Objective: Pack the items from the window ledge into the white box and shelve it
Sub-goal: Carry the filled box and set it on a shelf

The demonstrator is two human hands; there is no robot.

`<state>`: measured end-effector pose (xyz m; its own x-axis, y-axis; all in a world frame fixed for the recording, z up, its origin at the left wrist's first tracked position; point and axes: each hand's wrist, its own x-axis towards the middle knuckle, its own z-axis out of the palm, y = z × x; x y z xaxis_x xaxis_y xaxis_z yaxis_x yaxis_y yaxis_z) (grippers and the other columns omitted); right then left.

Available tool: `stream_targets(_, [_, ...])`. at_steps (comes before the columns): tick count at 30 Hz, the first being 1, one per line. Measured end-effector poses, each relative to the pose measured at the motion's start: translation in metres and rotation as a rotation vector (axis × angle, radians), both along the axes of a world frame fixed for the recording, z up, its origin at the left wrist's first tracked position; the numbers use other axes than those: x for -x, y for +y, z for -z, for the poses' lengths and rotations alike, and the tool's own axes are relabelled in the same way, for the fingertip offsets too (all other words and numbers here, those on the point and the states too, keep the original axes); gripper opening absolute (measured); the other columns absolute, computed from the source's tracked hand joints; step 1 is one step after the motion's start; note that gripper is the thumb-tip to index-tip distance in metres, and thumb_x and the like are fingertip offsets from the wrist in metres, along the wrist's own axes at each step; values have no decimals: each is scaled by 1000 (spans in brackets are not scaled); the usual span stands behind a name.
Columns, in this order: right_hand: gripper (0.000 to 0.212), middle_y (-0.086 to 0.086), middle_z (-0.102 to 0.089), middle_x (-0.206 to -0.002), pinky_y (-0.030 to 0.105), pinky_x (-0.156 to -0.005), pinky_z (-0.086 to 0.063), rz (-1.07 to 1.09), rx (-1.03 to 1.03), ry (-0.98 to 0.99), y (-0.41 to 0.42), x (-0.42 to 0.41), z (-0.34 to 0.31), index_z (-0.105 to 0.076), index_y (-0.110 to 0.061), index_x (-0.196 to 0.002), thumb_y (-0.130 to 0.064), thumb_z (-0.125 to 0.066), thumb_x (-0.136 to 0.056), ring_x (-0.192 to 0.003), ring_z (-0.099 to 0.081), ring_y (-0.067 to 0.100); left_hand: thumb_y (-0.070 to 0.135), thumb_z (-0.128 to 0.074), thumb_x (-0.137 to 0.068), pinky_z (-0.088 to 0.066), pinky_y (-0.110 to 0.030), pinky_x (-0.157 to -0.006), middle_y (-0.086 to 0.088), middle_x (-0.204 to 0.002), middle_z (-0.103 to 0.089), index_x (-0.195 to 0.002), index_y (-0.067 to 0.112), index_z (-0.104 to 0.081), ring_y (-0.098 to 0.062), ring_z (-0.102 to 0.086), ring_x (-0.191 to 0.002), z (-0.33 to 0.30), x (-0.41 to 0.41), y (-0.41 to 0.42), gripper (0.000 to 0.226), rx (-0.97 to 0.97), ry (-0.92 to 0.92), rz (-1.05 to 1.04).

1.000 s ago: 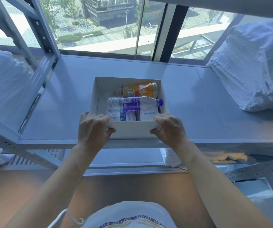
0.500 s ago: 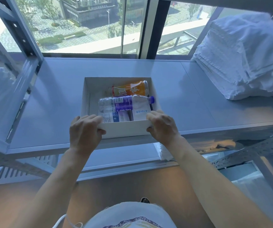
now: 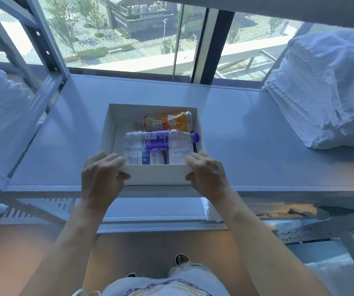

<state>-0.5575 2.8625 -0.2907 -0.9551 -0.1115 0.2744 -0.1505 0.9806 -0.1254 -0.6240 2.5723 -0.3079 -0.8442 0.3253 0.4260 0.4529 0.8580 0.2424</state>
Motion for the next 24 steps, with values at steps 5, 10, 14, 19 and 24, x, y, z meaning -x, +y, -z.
stream_targets(5, [46, -3, -60, -73, 26, -45, -36, -145, -26, 34, 27, 21, -4, -52, -14, -72, -5, -92, -52, -71, -57, 24, 19, -96, -61, -43, -35, -66, 8, -71, -63, -67, 18, -54, -25, -52, -73, -4, -19, 21, 42, -30, 30, -104])
stream_targets(10, [53, -4, -57, -70, 22, -48, -27, -318, -11, 74, 40, 46, -11, -49, -14, -70, -5, -95, -46, -67, -57, 24, 21, -95, -59, -43, -37, -68, 9, -67, -53, -68, 19, -50, -22, -46, -76, -9, -44, 30, 46, -36, 78, -268])
stream_targets(14, [52, -4, -59, -73, 21, -49, -26, -458, -11, 119, 32, 64, -17, -50, -15, -72, -9, -95, -47, -71, -59, 24, 21, -94, -60, -47, -38, -70, 8, -68, -53, -70, 19, -51, -19, -45, -78, -19, -71, 26, 45, -25, 117, -421])
stream_targets(19, [50, -5, -62, -77, 22, -48, -31, -642, 26, 147, 3, 72, -25, -52, -16, -74, -15, -96, -49, -76, -61, 25, 22, -94, -58, -44, -38, -73, 8, -70, -56, -69, 20, -52, -22, -45, -79, -33, -119, 14, 44, 0, 138, -612])
stream_targets(24, [49, -5, -63, -77, 22, -47, -31, -811, 51, 158, -41, 61, -35, -55, -16, -74, -14, -96, -47, -77, -63, 26, 23, -96, -54, -27, -32, -68, 6, -68, -56, -68, 19, -55, -24, -44, -75, -41, -174, -4, 44, 35, 145, -775])
